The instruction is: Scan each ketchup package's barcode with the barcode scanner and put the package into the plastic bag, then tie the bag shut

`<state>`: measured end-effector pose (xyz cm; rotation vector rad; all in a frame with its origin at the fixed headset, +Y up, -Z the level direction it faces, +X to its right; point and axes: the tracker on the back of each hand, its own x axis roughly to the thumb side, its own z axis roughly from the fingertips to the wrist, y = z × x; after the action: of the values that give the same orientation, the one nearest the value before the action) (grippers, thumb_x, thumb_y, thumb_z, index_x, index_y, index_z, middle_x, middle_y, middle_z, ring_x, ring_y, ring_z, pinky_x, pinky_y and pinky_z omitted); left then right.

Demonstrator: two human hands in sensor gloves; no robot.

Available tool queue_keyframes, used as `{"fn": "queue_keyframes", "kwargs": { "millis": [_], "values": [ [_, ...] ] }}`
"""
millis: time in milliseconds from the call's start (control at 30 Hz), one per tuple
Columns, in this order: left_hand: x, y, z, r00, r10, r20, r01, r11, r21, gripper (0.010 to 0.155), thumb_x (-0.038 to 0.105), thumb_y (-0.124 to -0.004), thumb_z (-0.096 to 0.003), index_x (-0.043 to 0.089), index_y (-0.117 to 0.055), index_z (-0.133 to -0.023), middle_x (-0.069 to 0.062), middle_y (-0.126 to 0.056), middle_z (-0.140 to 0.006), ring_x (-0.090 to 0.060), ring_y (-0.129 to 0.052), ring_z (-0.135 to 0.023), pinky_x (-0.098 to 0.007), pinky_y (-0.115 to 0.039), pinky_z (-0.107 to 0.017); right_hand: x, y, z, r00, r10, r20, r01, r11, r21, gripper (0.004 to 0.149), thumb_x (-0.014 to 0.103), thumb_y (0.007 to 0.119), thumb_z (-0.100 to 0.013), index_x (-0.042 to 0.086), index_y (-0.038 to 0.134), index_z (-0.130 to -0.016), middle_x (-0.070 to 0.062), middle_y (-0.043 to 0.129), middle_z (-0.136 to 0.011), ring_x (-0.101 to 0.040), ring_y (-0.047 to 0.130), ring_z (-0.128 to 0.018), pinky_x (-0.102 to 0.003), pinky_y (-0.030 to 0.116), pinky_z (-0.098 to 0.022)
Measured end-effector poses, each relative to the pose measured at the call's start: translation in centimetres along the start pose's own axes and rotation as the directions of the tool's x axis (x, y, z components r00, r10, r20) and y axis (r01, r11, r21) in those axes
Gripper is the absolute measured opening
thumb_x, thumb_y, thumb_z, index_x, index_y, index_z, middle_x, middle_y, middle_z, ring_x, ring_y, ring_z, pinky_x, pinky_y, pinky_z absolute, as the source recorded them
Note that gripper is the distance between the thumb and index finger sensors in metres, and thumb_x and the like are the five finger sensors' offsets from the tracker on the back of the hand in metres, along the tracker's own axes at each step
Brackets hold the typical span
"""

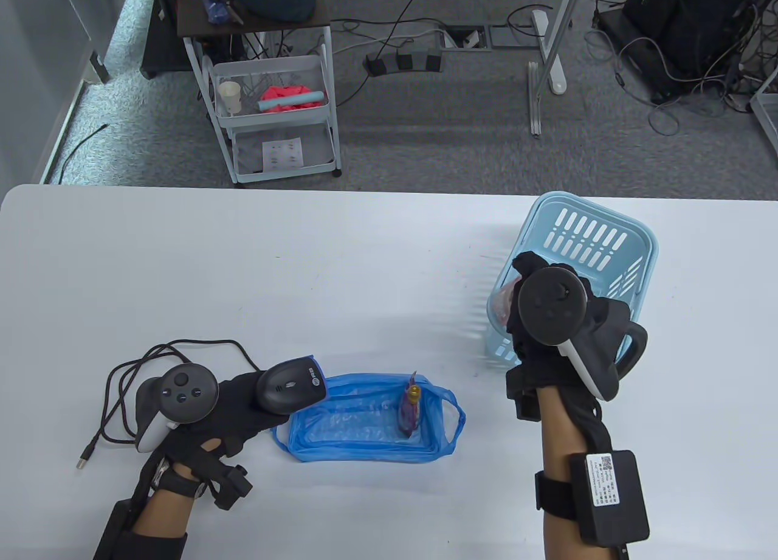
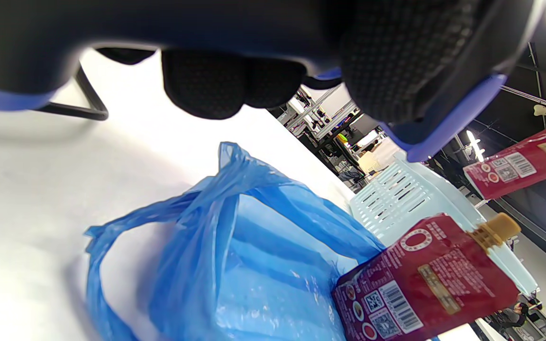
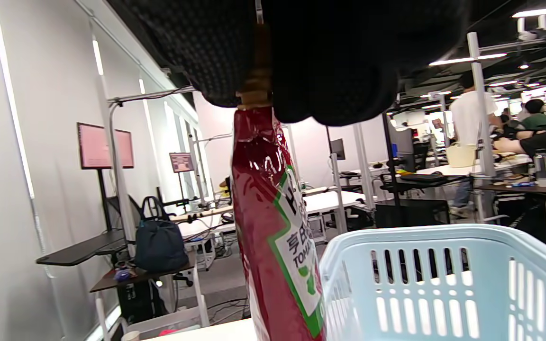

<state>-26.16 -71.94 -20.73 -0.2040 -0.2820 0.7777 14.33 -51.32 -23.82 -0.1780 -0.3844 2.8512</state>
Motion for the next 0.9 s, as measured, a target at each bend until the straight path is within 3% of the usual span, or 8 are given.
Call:
{"fn": "queue_keyframes", "kwargs": {
  "millis": [533,900],
  "values": [
    [-0.2,0.3,0.1,1.000,0.021,0.000,-0.021,1.000,0.012,0.051,0.049,-0.089,-0.0435,0.025,-0.083,-0.089,0.002,-0.090,-0.085,-0.029,-0.099,-0.066,-0.054,-0.077,-0.062,7.8,2.8,2.3,0.966,-0.036,0.257,0.013,0.996,0.094,0.042,0.022,0.079,-0.052,0.015,0.076,-0.094,-0.020,0.085,-0.082,-0.036,0.088,-0.064,-0.042,0.079,-0.041],
    [-0.2,0.4,0.1,0.999,0.037,0.015,-0.037,0.999,0.017,0.051,0.049,-0.089,-0.0437,0.025,-0.083,-0.089,0.002,-0.090,-0.085,-0.029,-0.099,-0.067,-0.054,-0.076,-0.062,10.0,5.2,4.3,0.936,-0.057,0.349,-0.007,0.984,0.179,0.042,0.022,0.079,-0.052,0.014,0.077,-0.094,-0.019,0.086,-0.081,-0.036,0.089,-0.064,-0.042,0.079,-0.040]
  ]
}}
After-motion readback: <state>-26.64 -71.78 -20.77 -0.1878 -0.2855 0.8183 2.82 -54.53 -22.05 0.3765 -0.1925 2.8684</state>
